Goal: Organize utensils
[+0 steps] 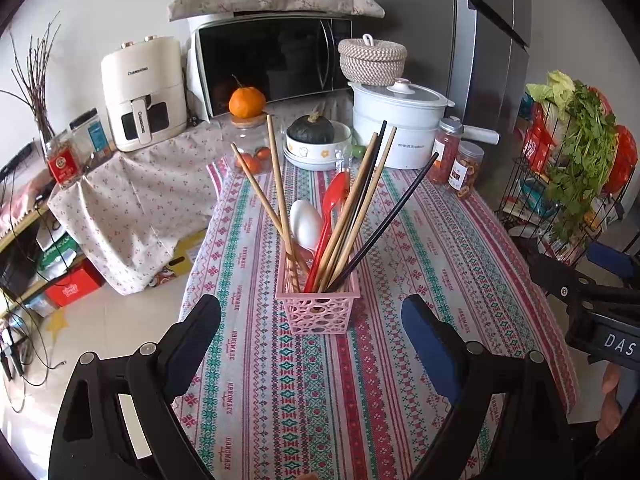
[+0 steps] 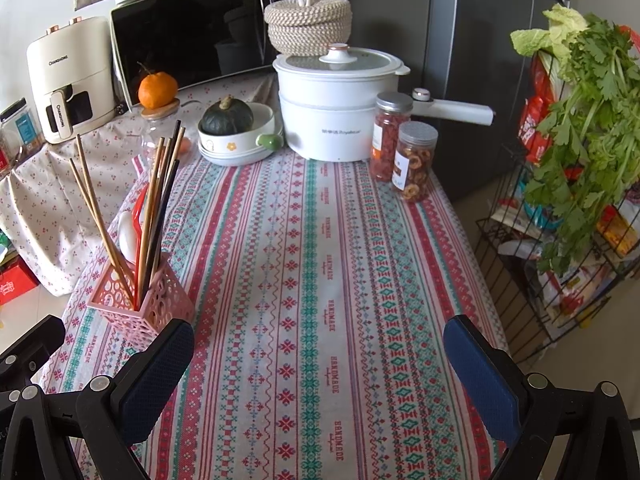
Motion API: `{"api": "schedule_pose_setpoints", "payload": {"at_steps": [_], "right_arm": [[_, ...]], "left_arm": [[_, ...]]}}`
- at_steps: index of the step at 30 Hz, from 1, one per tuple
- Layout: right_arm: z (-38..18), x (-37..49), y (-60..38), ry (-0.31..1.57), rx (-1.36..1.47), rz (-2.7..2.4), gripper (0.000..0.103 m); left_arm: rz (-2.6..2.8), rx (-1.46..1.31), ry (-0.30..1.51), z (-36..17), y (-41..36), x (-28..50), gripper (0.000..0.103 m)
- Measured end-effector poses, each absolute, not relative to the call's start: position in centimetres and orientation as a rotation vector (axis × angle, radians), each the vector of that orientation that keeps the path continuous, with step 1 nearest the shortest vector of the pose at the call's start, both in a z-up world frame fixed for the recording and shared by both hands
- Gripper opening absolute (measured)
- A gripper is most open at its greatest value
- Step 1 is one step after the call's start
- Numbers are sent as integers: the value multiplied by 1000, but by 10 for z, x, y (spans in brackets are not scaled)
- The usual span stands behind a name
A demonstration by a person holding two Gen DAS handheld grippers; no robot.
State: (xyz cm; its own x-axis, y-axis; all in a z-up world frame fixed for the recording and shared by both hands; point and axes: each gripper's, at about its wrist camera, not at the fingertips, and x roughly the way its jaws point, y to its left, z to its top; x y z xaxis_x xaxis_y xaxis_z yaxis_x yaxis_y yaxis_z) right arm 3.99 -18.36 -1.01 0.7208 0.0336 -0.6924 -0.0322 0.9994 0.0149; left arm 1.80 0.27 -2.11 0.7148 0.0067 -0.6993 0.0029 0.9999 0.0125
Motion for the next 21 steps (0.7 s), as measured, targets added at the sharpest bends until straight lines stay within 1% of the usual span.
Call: {"api": "schedule_pose_setpoints", "payload": {"at_steps": [21], "right_arm": [[-14,40,-182,771,-7,40,102]], "left_arm": [[-11,18,759,-18,2,16,93]]}}
